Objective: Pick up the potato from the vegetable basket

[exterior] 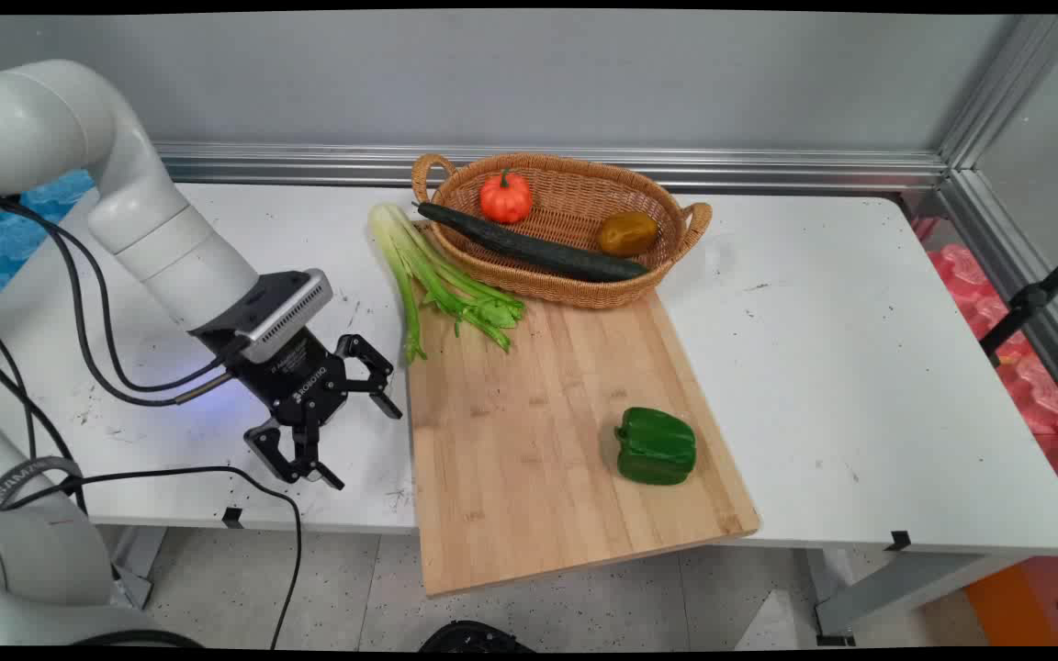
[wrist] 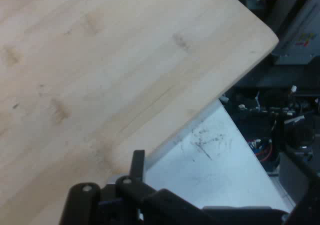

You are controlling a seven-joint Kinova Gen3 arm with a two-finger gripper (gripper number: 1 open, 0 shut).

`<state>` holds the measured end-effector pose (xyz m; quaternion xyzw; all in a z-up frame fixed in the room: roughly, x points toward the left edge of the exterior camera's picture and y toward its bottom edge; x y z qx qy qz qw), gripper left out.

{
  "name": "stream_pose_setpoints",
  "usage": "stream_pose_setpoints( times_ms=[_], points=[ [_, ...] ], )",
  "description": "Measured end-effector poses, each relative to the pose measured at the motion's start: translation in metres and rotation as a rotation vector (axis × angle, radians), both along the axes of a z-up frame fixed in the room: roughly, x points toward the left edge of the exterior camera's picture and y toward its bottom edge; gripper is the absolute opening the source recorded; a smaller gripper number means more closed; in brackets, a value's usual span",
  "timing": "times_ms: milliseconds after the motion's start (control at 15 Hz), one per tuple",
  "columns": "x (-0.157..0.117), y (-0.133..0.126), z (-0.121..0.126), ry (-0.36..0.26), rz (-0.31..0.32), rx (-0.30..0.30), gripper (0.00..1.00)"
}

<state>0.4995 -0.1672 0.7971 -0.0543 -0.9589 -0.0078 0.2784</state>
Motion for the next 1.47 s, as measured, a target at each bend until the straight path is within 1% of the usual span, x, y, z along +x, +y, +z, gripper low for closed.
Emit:
stream_pose_setpoints(
  times_ms=[67, 267, 600, 733, 867, 1067, 1267, 1467],
  points=[
    [0.000, 0.000, 0.002, 0.003, 0.011, 0.001, 1.00],
    [0.003, -0.002, 0.012, 0.012, 0.070, 0.009, 1.00],
    [0.009, -0.010, 0.039, 0.033, 0.221, 0.020, 1.00],
    [0.011, -0.020, 0.053, 0.044, 0.316, 0.019, 1.00],
    [0.011, -0.028, 0.062, 0.053, 0.375, 0.018, 1.00],
    [0.006, -0.048, 0.079, 0.081, 0.500, 0.014, 1.00],
    [-0.001, -0.067, 0.090, 0.100, 0.591, 0.006, 1.00],
    [-0.009, -0.085, 0.097, 0.114, 0.667, -0.003, 1.00]
  ],
)
